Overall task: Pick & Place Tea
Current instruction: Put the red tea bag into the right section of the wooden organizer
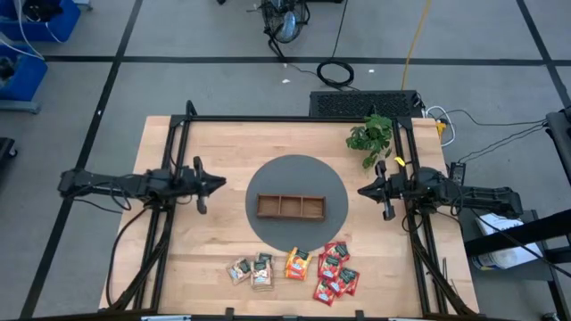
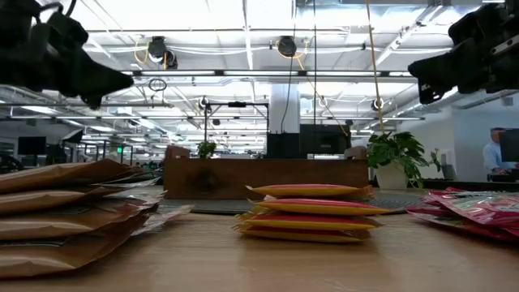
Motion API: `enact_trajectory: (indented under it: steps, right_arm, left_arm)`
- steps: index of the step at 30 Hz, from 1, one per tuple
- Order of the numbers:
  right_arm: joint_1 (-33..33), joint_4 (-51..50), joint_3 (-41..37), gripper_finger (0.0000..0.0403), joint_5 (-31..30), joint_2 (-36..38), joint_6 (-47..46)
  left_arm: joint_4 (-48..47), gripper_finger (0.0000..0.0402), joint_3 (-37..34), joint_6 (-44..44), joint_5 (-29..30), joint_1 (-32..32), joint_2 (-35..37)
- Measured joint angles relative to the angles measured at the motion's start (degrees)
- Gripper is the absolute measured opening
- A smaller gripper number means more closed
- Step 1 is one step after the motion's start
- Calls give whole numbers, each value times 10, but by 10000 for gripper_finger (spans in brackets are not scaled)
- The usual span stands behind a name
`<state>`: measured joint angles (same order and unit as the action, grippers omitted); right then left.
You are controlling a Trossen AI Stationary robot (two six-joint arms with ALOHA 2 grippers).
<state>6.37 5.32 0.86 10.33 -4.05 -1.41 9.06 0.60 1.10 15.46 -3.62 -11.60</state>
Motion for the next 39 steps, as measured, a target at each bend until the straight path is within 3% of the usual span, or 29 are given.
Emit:
enact_trajectory:
  steps: [3, 6, 10, 15, 23, 27, 33, 39]
  right_arm:
    - [0, 17, 0, 0, 0, -2, 22]
    - [-2, 46, 7, 0, 3, -1, -7]
    - [-26, -27, 40, 0, 35, -14, -41]
    - [-87, -14, 47, 0, 45, -58, -86]
    - [-231, 13, 91, 0, -38, -149, -163]
    - [-338, -8, 170, 0, -121, -235, -162]
    - [-460, -205, 330, 0, -306, -434, -268]
    - [-488, -289, 442, 0, -311, -629, -406]
  left_arm:
    - [34, 42, 0, -11, 14, 0, -23]
    - [76, 42, 8, -20, -38, -3, -60]
    - [83, 42, 57, -8, -69, -27, -149]
    - [151, 42, 132, -9, -65, -73, -348]
    - [189, 42, 359, -36, -65, -108, -678]
    - [186, 41, 466, -41, -64, -114, -813]
    - [175, 6, 594, -49, -117, -146, -959]
    - [103, 5, 703, -75, -132, -192, -1033]
